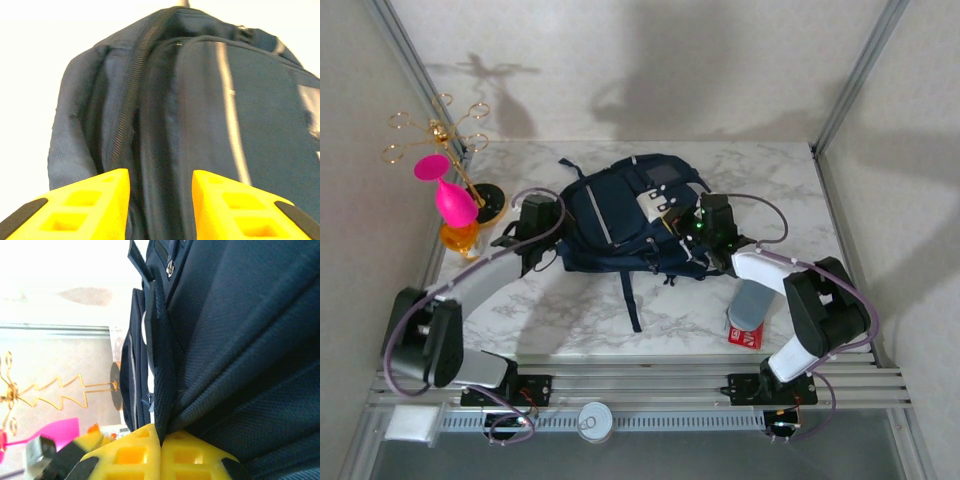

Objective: Pack the student bag

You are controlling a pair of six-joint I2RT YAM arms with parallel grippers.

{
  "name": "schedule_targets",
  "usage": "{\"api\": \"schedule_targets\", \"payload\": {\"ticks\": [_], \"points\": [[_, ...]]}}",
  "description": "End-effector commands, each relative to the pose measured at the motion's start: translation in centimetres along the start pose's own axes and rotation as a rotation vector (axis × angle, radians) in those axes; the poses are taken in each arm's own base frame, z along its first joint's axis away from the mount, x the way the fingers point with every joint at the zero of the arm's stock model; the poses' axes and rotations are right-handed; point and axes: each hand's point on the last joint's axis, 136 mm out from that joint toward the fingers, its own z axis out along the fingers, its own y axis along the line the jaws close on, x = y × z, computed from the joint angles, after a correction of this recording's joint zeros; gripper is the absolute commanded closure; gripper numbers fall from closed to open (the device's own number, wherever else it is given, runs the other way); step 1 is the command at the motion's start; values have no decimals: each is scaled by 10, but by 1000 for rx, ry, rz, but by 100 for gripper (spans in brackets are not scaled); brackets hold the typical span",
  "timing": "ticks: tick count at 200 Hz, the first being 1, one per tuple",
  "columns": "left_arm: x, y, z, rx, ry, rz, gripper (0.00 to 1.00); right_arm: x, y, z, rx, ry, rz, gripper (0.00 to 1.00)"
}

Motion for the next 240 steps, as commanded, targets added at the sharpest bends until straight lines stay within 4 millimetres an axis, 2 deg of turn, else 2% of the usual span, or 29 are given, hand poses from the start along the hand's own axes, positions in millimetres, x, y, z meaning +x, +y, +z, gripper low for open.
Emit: {"api": "schedule_targets", "payload": {"ticks": [1,21,53,69,84,99,114,132,153,172,186,227,240], "points": [[34,-21,-35,11,49,21,61,-21,91,-29,-313,-112,-3,100],[70,-56,-54,92,101,28,57,-18,97,-36,-345,-123,45,100],[131,-99,-63,162,221,89,54,-10,110,-38,-368,-94,53,100],[148,-117,-62,142,232,162,50,-6,107,-36,-354,-82,66,100],[159,-125,-54,114,242,208,50,-5,102,-34,-345,-73,79,100],[163,-132,-46,97,242,236,50,-3,99,-34,-341,-71,84,100],[156,-142,-44,58,193,285,50,-2,96,-33,-322,-67,85,100],[151,-136,-37,-37,149,308,51,-4,94,-33,-321,-74,93,100],[160,-132,-27,-53,161,297,55,-3,93,-31,-318,-67,108,100],[171,-146,-24,-3,196,291,59,-3,93,-29,-323,-60,125,100],[175,-149,-18,5,198,284,61,-5,95,-29,-332,-67,126,100],[169,-148,4,-30,172,256,65,-6,98,-29,-343,-71,133,100],[158,-143,7,-64,121,258,71,-6,95,-29,-339,-76,132,100]]}}
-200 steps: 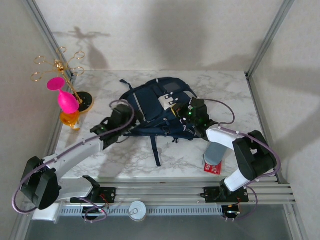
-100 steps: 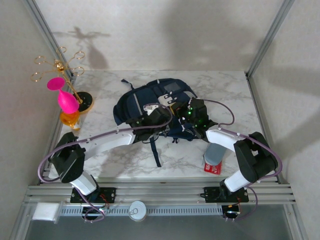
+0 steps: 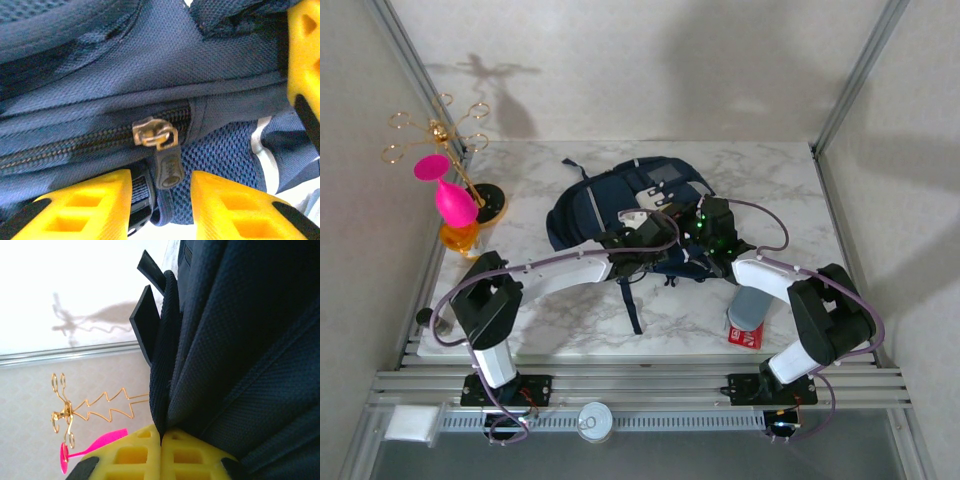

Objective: Pack the student bag

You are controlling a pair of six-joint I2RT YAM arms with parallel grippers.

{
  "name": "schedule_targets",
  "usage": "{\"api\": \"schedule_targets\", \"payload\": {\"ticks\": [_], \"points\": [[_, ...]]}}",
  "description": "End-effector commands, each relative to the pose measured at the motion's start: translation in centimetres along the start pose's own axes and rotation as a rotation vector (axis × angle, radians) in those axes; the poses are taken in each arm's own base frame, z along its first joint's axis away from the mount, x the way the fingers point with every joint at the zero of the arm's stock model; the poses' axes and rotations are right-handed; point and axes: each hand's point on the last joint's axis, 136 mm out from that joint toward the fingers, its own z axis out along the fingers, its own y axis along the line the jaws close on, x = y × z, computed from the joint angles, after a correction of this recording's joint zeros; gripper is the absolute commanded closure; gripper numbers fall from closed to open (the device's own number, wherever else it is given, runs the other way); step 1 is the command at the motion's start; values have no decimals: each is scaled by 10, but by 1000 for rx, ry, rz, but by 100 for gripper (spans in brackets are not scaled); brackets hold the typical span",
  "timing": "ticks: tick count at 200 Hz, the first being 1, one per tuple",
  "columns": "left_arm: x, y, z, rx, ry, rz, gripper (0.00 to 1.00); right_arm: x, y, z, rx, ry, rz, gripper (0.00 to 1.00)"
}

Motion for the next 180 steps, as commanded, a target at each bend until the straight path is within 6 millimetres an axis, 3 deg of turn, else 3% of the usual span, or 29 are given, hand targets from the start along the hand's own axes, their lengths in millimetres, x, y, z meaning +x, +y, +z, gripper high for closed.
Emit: {"api": "schedule_targets", "payload": {"ticks": [1,10,28,90,132,180], "points": [[-21,9,3,-65,-84,-51,72,2,70,-13,-236,-9,-41,100],[-26,17,3,-99,-103,-53,77,2,70,-14,-235,-13,-45,100],[-30,26,-5,-102,-115,-56,77,-1,67,-13,-221,-19,-58,100],[-29,71,-50,-87,-87,-72,65,-6,69,-12,-217,-33,-73,100],[-17,30,-53,52,-7,-15,55,-7,68,-9,-214,-35,-72,100],[-7,8,-27,30,33,119,52,-7,69,-6,-209,-34,-75,100]]}}
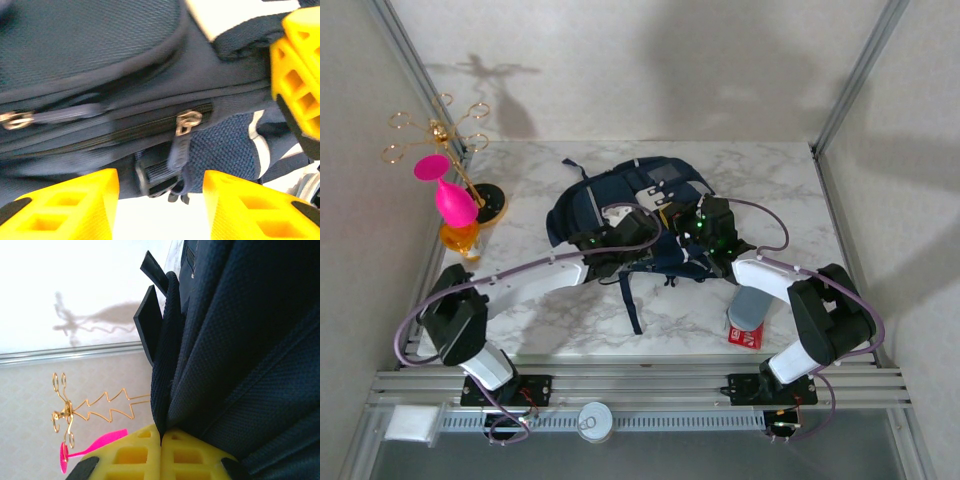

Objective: Pack the student bag

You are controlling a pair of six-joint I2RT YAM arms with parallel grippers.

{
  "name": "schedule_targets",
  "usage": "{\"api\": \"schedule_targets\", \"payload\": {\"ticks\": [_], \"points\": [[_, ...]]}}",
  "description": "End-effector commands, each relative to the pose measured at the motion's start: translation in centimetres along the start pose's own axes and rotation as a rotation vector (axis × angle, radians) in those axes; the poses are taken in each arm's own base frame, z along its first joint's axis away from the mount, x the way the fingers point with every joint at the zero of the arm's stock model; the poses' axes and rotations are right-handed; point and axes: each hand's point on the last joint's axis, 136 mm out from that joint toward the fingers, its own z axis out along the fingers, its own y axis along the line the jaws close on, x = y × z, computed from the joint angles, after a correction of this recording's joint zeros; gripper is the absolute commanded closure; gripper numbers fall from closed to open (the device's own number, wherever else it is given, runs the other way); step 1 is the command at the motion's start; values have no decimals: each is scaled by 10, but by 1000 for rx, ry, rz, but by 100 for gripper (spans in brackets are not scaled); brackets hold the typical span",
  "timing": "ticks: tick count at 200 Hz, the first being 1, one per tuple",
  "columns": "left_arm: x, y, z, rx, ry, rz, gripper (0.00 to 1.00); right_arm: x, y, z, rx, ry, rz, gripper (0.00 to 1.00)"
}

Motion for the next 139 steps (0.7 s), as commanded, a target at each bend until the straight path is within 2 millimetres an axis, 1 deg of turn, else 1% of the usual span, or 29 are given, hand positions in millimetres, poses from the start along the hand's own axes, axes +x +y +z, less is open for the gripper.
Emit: {"api": "schedule_targets", "payload": {"ticks": [1,21,49,73,85,108,139], "points": [[7,-6,9,-4,35,70,52,-7,67,-6,-204,-30,-62,100],[-1,-7,18,-34,10,76,53,-7,66,-6,-201,-30,-60,100],[-11,-7,30,-65,-10,66,58,-6,65,-5,-199,-26,-57,100],[-14,-5,44,-72,-4,52,63,-6,64,-4,-196,-22,-49,100],[-17,-4,48,-75,-9,42,65,-5,63,-3,-194,-18,-47,100],[-25,-5,50,-70,-33,27,71,-5,61,-2,-190,-17,-44,100],[-31,-10,46,-45,-50,26,78,-6,58,-2,-181,-18,-46,100]]}}
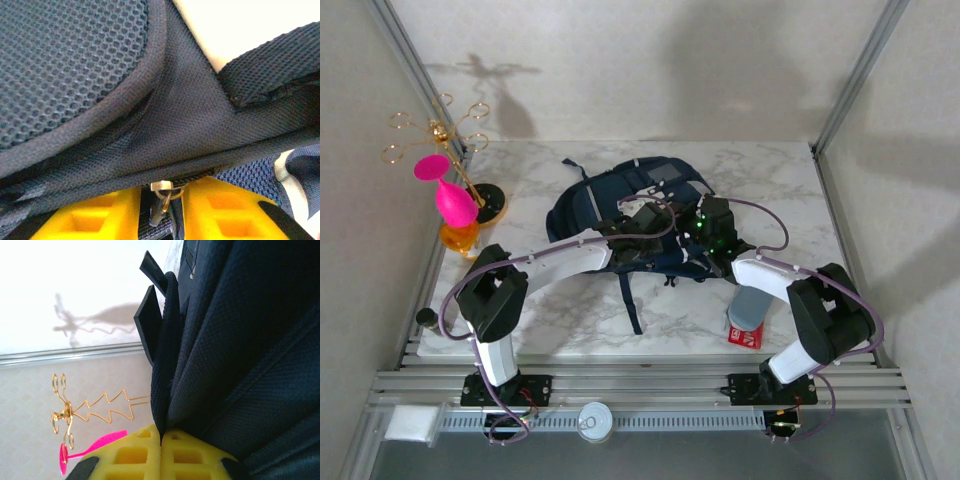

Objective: Pack the student bag

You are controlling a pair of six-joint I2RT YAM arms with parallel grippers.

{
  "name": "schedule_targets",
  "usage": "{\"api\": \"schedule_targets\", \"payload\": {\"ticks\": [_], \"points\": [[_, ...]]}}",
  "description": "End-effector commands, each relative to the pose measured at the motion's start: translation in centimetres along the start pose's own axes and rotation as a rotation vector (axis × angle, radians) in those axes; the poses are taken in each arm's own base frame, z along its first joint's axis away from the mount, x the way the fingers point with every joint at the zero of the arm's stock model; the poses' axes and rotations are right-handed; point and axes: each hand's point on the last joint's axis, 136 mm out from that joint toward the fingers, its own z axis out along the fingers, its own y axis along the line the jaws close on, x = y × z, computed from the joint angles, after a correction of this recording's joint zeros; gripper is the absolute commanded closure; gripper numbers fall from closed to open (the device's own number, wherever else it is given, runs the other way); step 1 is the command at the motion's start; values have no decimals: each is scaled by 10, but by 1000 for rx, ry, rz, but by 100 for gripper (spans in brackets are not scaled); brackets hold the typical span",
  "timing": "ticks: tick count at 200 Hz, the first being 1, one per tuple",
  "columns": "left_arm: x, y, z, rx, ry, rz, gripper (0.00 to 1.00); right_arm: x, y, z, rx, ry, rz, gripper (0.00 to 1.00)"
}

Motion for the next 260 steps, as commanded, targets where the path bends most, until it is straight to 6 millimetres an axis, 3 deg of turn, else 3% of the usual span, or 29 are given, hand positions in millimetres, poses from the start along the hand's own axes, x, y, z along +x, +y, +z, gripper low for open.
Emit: {"api": "schedule_targets", "payload": {"ticks": [1,52,80,125,165,181,204,230,260], "points": [[-25,-8,-5,26,-72,-16,78,-5,60,-3,-184,-16,-48,100],[-31,-4,-22,65,-94,-6,95,-9,60,-3,-176,-27,-60,100],[-24,0,-33,99,-76,42,100,-20,57,-5,-167,-40,-60,100],[-4,38,-48,44,-33,194,100,-56,49,-6,-130,-59,-67,100],[4,64,-55,49,-8,256,100,-84,39,18,-72,-24,-109,100],[2,61,-58,70,-14,254,100,-89,36,28,-26,-17,-146,100],[0,39,-57,169,-15,226,100,-77,35,34,4,44,-203,100],[-8,24,-55,208,-34,201,100,-66,26,17,80,72,-257,64],[-9,14,-56,257,-46,175,100,-24,3,-5,165,129,-265,44]]}}
